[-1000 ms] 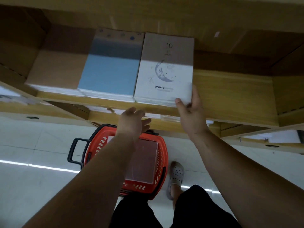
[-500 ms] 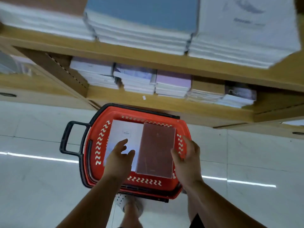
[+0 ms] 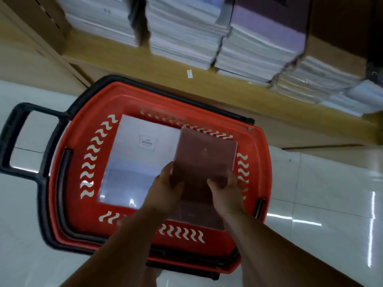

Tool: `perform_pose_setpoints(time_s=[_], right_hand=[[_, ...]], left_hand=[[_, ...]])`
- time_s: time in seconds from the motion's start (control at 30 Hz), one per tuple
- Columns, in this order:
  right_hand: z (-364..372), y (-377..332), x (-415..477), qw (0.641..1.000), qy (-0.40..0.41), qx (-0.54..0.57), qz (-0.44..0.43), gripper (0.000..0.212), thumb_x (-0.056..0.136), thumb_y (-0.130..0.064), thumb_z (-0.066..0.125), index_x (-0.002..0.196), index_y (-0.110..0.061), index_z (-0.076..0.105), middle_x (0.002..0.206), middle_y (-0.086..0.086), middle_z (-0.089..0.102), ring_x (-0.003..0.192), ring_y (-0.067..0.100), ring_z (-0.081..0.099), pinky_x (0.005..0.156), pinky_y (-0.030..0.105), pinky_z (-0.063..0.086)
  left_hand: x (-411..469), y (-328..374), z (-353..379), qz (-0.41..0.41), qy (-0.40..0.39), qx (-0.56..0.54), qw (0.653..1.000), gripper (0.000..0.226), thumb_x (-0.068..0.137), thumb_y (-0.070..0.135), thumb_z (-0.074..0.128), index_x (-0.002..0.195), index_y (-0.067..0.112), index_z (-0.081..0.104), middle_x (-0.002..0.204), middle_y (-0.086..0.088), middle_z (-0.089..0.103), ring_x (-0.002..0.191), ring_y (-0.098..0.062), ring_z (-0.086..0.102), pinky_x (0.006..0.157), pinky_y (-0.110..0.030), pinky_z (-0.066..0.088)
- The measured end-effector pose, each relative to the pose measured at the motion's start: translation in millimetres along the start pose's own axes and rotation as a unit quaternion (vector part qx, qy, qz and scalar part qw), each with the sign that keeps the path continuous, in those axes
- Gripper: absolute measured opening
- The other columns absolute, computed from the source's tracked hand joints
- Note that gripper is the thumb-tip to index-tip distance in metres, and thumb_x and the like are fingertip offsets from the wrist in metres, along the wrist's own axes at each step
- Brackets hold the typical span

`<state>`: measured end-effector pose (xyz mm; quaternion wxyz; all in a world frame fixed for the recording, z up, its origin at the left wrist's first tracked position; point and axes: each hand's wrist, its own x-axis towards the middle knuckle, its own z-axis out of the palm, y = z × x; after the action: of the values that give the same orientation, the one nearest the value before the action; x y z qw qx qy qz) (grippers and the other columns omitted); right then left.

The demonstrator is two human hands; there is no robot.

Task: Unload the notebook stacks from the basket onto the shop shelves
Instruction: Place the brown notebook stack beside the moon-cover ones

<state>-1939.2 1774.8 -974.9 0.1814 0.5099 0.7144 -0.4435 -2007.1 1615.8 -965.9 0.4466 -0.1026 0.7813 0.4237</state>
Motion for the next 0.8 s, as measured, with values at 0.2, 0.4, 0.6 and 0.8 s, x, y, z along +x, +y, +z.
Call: perform_pose_setpoints(time_s=[0.2, 0.4, 0.6, 0.8], right_hand=[[8.3, 12.0, 9.8, 1.000, 0.000, 0.013, -0.012, 0.072, 0.097, -0.035, 0.065, 0.155, -0.046, 0.024, 0.130, -0.016, 0.057, 0.103, 0.001, 0.058, 0.081, 0.027, 0.046], [0.6, 11.1, 12.7, 1.000, -0.016, 0.019, -0.003, 0.072, 0.097, -0.032, 0.066, 0.156, -0.044, 0.026, 0.137, -0.012, 0.057, 0.112, 0.007, 0.057, 0.079, 0.020, 0.043], [1.0, 11.8, 7.7, 1.000, -0.015, -0.006, -0.009, 0.084, 0.083, -0.055, 0.067, 0.153, -0.054, 0.020, 0.154, -0.008, 0.047, 0.144, 0.024, 0.043, 0.113, 0.056, 0.042], [2.3, 6.6, -14.7, 0.999, 0.015, -0.038, -0.020, 0.095, 0.067, -0.078, 0.055, 0.153, -0.053, 0.022, 0.158, -0.006, 0.041, 0.145, 0.026, 0.041, 0.115, 0.059, 0.039]], left_hand=[[9.7, -9.7, 26.1, 0.011, 0.055, 0.055, 0.997, 0.071, 0.094, 0.037, 0.057, 0.154, 0.044, 0.019, 0.139, -0.005, 0.048, 0.127, -0.030, 0.051, 0.102, -0.056, 0.050], [24.1, -16.8, 19.6, 0.022, 0.042, 0.062, 0.997, 0.079, 0.097, 0.029, 0.055, 0.154, 0.054, 0.006, 0.139, -0.009, 0.055, 0.126, -0.033, 0.056, 0.102, -0.057, 0.050], [22.7, -13.4, 23.6, 0.069, 0.027, 0.003, 0.997, 0.085, 0.095, 0.032, 0.060, 0.154, 0.055, 0.004, 0.138, -0.002, 0.055, 0.122, -0.024, 0.057, 0.102, -0.050, 0.052], [-4.8, 4.2, 8.9, 0.142, 0.033, -0.064, 0.987, 0.071, 0.099, 0.021, 0.060, 0.150, 0.052, 0.022, 0.124, 0.041, 0.049, 0.118, 0.015, 0.051, 0.090, -0.006, 0.047]])
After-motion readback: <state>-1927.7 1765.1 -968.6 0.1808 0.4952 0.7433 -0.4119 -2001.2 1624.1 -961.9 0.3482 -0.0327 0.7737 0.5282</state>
